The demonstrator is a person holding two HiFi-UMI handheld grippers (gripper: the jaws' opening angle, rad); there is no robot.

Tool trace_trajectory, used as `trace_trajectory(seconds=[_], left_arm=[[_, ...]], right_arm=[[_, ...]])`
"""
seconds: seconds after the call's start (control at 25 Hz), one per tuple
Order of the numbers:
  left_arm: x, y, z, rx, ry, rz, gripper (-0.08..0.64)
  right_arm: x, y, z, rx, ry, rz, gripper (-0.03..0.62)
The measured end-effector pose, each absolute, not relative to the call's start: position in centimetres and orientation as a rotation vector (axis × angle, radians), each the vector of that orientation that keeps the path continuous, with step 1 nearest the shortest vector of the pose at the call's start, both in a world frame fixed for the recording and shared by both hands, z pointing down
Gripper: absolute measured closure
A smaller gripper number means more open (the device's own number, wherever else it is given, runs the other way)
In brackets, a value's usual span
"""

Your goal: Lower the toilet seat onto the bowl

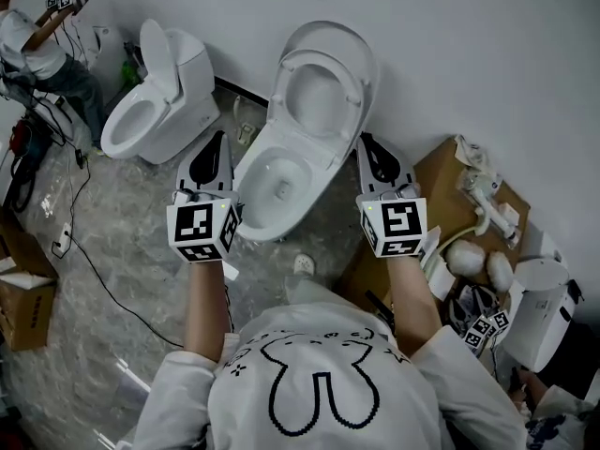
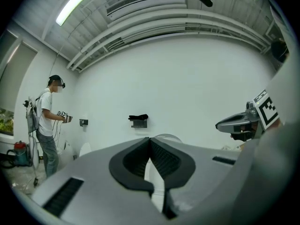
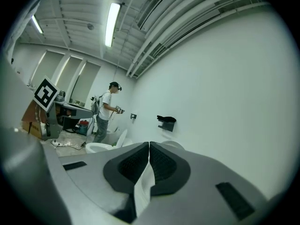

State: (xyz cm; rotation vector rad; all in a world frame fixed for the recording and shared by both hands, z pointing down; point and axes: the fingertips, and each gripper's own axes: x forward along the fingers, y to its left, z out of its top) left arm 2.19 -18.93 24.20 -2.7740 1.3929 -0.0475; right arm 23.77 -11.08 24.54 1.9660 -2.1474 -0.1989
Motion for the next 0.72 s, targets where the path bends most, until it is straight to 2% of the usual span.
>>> trace_trajectory(seconds=[0.32, 0.36, 0.4, 0.44, 0.72], left_arm=[[6.5, -25.8, 25.8, -2.779, 1.446, -0.115, 0.551], [7.0, -26.5, 26.0, -2.781, 1.451, -0.120, 0.551], [7.5, -27.1, 26.1, -2.782, 1.456, -0.126, 0.551], [7.9, -27.7, 26.3, -2.782, 1.461, -0.134, 0.551], [8.9, -30.1, 28.1, -2.775, 1.523, -0.200, 0.551]], right_arm=[[29.9, -20.0, 27.1, 1.942, -2.189, -0.037, 0.553], [30.4, -21.0, 27.5, 1.927, -2.196, -0.017, 0.511], [30.8, -21.9, 27.9, 1.908, -2.202, 0.002, 0.428], [31.3, -22.8, 28.2, 1.890, -2.204, 0.015, 0.398], [34.2, -28.3, 30.9, 1.824, -2.167, 0.035, 0.400]])
